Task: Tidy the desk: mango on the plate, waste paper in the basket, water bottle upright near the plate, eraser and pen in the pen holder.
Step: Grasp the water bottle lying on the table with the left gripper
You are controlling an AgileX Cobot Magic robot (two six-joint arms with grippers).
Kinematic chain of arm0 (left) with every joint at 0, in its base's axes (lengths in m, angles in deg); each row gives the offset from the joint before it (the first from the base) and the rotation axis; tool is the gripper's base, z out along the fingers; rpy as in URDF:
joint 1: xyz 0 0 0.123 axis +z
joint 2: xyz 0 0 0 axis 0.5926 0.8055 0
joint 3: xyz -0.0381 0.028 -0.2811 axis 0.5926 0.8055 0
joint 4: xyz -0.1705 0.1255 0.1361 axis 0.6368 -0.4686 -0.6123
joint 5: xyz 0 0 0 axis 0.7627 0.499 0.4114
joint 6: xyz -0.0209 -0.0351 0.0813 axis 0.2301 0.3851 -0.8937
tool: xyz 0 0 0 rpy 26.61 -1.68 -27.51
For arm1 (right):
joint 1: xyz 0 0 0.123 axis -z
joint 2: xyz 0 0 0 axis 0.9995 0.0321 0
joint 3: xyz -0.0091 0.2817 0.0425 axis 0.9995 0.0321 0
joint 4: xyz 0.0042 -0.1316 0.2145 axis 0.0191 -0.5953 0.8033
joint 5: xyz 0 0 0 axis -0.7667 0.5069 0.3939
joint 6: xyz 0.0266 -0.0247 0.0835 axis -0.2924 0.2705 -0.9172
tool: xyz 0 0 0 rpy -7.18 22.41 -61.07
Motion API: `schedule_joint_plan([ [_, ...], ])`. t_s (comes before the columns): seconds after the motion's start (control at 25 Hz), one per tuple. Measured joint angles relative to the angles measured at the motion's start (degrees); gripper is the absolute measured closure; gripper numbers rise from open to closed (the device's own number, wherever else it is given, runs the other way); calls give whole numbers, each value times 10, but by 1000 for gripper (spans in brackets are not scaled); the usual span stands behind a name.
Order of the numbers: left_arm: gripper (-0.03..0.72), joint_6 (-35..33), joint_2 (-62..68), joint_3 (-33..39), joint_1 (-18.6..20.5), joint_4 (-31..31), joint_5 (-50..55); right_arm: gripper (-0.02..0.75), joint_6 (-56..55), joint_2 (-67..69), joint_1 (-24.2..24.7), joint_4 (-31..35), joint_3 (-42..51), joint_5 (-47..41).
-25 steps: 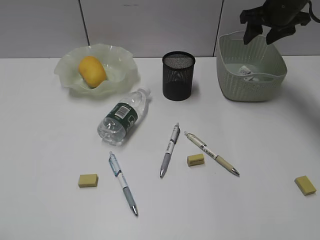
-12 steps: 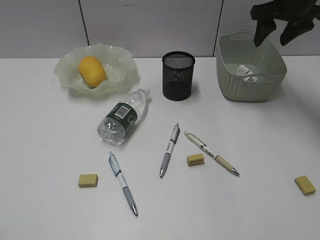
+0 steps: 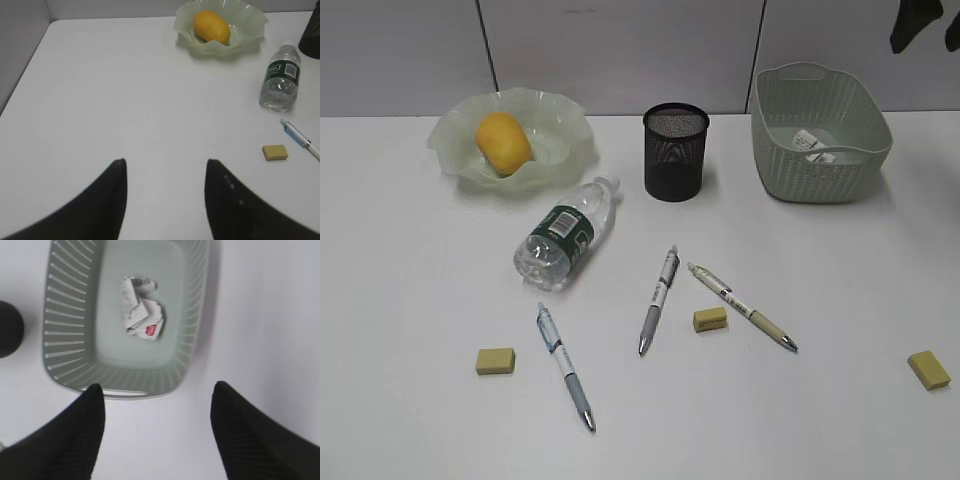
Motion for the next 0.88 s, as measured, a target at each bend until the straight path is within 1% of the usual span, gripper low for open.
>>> schedule_joint_plan([
  [0.16, 308, 0, 0, 0, 0, 0, 0, 233, 13, -23, 2, -5, 11, 0],
  [0.28, 314, 0, 0, 0, 0, 0, 0, 238, 15, -69, 1, -3, 66, 0],
  [0.48, 316, 0, 0, 0, 0, 0, 0, 240, 15, -192, 1, 4, 219, 0],
  [0.88, 316, 0, 0, 0, 0, 0, 0, 240, 15, -461, 1, 10, 490, -1],
])
